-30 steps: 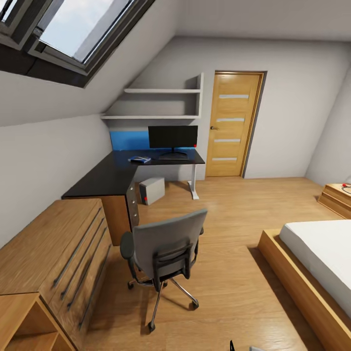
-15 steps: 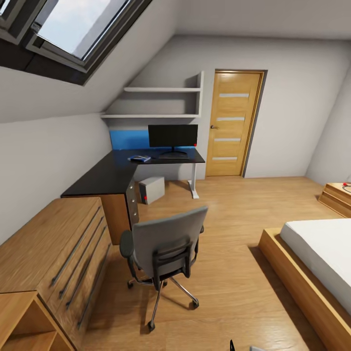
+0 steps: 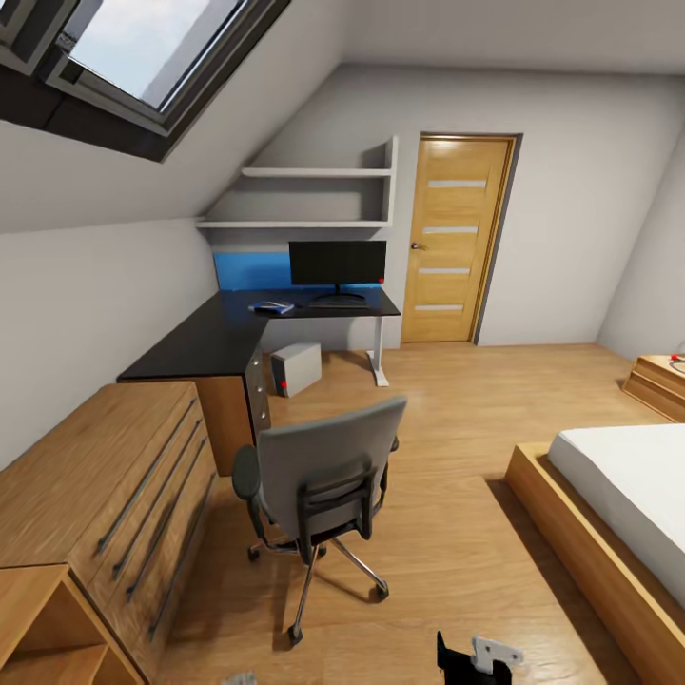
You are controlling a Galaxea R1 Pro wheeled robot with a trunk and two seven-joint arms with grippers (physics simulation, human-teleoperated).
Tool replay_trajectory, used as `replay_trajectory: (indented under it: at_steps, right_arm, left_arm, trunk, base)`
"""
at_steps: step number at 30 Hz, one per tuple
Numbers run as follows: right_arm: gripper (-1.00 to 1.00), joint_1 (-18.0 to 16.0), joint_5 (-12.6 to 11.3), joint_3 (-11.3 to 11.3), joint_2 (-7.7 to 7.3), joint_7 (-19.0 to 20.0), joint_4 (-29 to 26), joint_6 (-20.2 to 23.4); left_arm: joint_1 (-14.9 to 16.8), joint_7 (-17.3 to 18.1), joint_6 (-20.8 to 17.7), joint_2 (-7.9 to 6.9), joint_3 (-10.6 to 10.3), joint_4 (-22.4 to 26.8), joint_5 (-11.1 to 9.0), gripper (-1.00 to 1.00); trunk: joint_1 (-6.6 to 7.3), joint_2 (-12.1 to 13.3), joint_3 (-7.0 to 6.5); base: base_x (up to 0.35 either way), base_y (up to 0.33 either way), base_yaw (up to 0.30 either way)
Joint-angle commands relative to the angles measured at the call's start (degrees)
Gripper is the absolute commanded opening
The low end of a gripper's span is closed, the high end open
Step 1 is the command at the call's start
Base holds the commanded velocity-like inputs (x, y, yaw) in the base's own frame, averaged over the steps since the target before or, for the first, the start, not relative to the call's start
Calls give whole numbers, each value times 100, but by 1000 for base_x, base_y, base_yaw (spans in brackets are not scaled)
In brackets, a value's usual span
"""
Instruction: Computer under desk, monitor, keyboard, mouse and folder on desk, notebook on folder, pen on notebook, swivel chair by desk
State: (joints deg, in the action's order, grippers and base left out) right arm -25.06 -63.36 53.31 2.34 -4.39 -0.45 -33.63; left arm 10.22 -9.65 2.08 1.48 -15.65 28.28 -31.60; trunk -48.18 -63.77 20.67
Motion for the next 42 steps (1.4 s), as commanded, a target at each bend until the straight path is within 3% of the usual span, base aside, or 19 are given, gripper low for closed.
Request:
replay_trajectory:
  at_steps: [1,3,6,10,11,14,15,17,21,26,30,36,40,42]
  right_arm:
    - [100,-81,-6,38,15,-48,-3,111]
    - [100,-343,113,43,69,-81,-6,558]
    - [100,-917,583,49,126,-205,-12,1516]
    - [100,-1172,742,49,136,-242,-128,1900]
    - [100,-1283,801,15,172,-253,-402,2469]
    - [100,-1294,748,-22,173,-249,-375,2221]
    - [100,-1284,372,-38,170,-235,-158,1540]
    - [100,-1281,279,-38,175,-232,-121,1459]
    - [100,-1250,216,-23,188,-216,-109,1376]
    - [100,-1155,214,-20,193,-164,-133,1046]
    - [100,-1148,216,-19,192,-163,-131,979]
    - [100,-1082,376,-11,188,-152,-131,863]
    - [100,-1062,875,-5,188,-157,-125,812]
    - [100,-1033,996,-5,189,-158,-123,792]
  left_arm:
    - [108,-46,-39,5,-45,15,-64,100]
    - [394,-49,-175,58,-44,39,-68,100]
    - [876,-125,-455,139,-43,50,-71,100]
    - [1035,-166,-580,148,-16,20,-77,100]
    - [1103,-152,-393,87,269,-487,-57,100]
    - [1110,-126,-207,-2,324,-586,-57,100]
    - [1113,-110,-111,4,344,-625,-57,100]
    - [1114,-113,-96,35,347,-630,-52,100]
    - [1114,-132,-85,83,357,-633,-54,100]
    - [1114,-162,323,91,362,-631,-59,100]
    - [1114,-168,379,138,361,-631,-62,100]
    - [1114,-169,388,315,343,-641,-21,100]
    - [1114,-169,389,427,336,-651,-10,100]
    - [1114,-169,389,439,335,-655,-12,100]
  trunk:
    - [-23,-46,27]
    - [-67,-126,63]
    - [-132,-247,117]
    - [-220,-407,189]
    - [-242,-447,206]
    - [-308,-568,260]
    - [-330,-608,278]
    - [-374,-688,314]
    - [-462,-848,386]
    - [-572,-1049,476]
    - [-660,-1209,548]
    - [-791,-1450,655]
    - [-879,-1610,727]
    - [-923,-1690,763]
  base:
    - [0,0,0]
    - [0,0,0]
    - [0,0,0]
    - [0,0,0]
    - [0,0,0]
    - [0,0,0]
    - [0,0,0]
    - [0,0,0]
    - [0,0,0]
    - [0,0,0]
    - [0,0,0]
    - [0,0,0]
    - [0,0,0]
    - [0,0,0]
